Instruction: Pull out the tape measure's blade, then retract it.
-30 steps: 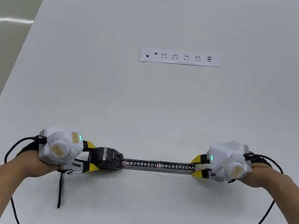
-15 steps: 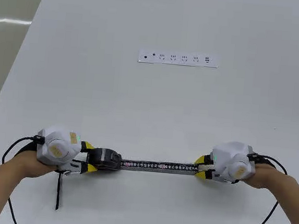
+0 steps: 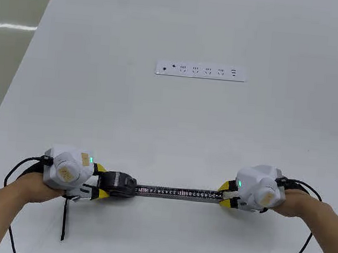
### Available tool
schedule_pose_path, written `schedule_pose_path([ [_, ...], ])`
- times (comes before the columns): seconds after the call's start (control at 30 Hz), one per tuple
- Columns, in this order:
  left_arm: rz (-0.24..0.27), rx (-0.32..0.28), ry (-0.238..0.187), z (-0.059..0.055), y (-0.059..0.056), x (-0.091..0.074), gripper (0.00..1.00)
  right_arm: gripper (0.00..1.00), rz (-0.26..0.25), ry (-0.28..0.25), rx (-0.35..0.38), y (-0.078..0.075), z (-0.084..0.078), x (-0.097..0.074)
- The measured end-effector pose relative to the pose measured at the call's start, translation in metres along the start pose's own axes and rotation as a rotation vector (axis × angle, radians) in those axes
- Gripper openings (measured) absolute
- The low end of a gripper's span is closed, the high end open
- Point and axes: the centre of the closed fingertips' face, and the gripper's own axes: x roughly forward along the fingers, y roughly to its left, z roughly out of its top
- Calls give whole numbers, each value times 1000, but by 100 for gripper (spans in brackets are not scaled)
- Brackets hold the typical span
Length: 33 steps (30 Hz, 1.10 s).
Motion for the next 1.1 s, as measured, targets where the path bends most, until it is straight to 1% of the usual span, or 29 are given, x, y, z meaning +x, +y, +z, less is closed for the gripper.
schedule_pose_path([
  [0.17, -3, 10, 17, 0, -2, 2, 29, 13, 6, 25, -15, 1, 0, 1],
  [0.27, 0, 7, 20, 0, -2, 1, 29, 14, 8, 29, -7, 1, -1, 1],
  [0.4, 3, 2, 23, 0, -2, 1, 29, 14, 6, 44, -14, 1, -1, 1],
  [0.8, 16, -7, 25, 2, -3, 3, 30, 15, -9, 51, -2, 0, -4, 0],
  [0.97, 16, -7, 25, 2, -3, 3, 30, 18, -10, 52, -1, 0, -4, 0],
  [1.1, 33, -11, 19, 3, -2, 3, 33, 21, -24, 56, 11, -1, -5, -2],
])
